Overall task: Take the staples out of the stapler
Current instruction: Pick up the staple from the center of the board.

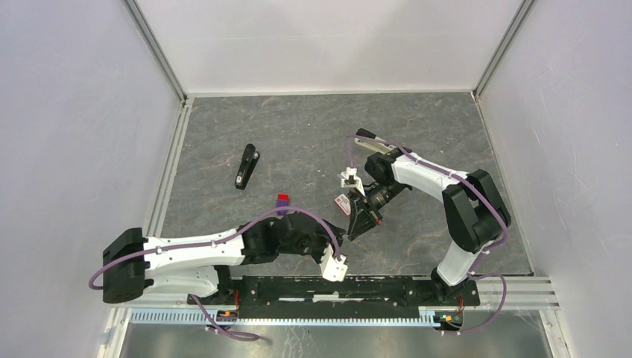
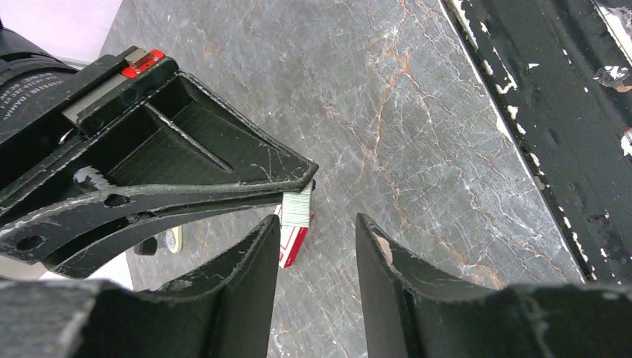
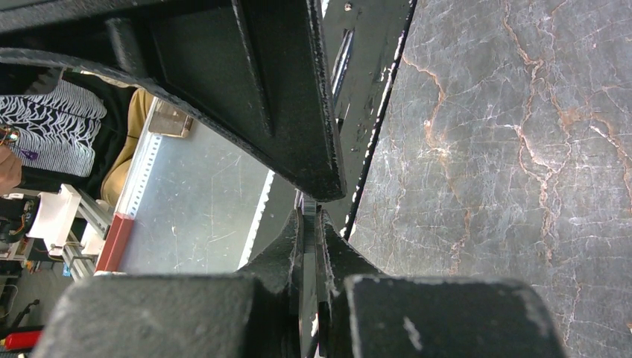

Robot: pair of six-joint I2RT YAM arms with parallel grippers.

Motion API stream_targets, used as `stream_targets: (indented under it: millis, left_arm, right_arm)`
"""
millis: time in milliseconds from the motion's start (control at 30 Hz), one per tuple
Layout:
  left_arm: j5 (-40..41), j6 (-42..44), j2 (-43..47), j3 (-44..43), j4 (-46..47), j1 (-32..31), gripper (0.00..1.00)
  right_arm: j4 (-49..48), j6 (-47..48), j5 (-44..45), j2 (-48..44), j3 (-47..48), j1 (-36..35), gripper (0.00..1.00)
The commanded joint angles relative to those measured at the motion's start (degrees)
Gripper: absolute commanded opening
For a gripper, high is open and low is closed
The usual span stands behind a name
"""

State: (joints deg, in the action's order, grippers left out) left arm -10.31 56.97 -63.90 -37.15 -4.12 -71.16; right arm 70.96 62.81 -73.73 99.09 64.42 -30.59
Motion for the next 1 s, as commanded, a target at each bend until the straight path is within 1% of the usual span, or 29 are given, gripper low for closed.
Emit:
stream_targets:
  millis: [0, 267, 500, 700, 833, 900, 967]
  left_arm:
    - [1.60, -1.62, -1.04, -2.78, 2.33, -0.78, 0.47]
    - [2.21, -1.12, -2.33, -3.74, 2.35, -1.22, 0.39]
    - [3.53, -0.59, -2.73, -3.72, 2.35, -2.13, 0.35]
    - [4.56, 0.12, -3.07, -4.01, 2.36, -2.66, 0.28]
    - [5.12, 0.40, -3.32, -4.08, 2.35, -3.06, 0.26]
    - [5.16, 0.43, -3.34, -4.08, 2.35, -3.27, 0.25]
    - [5.12, 0.56, -3.20, -4.11, 2.30, -3.31, 0.22]
  right_arm:
    - [0.85, 1.18, -1.76, 0.06, 1.52, 0.11, 0.04]
    - [0.89, 1.27, -1.85, 0.01, 1.21, 0.06, 0.04]
    - [0.85, 1.29, -2.03, 0.14, 1.12, 0.02, 0.04]
    - [0.85, 1.19, -1.94, 0.32, 1.00, 0.07, 0.04]
    - [0.85, 1.19, -1.93, 0.31, 1.04, -0.05, 0.04]
    - [0.90, 1.10, -1.90, 0.18, 1.05, -0.08, 0.05]
    - [0.88, 1.15, -1.85, 0.12, 1.03, -0.16, 0.09]
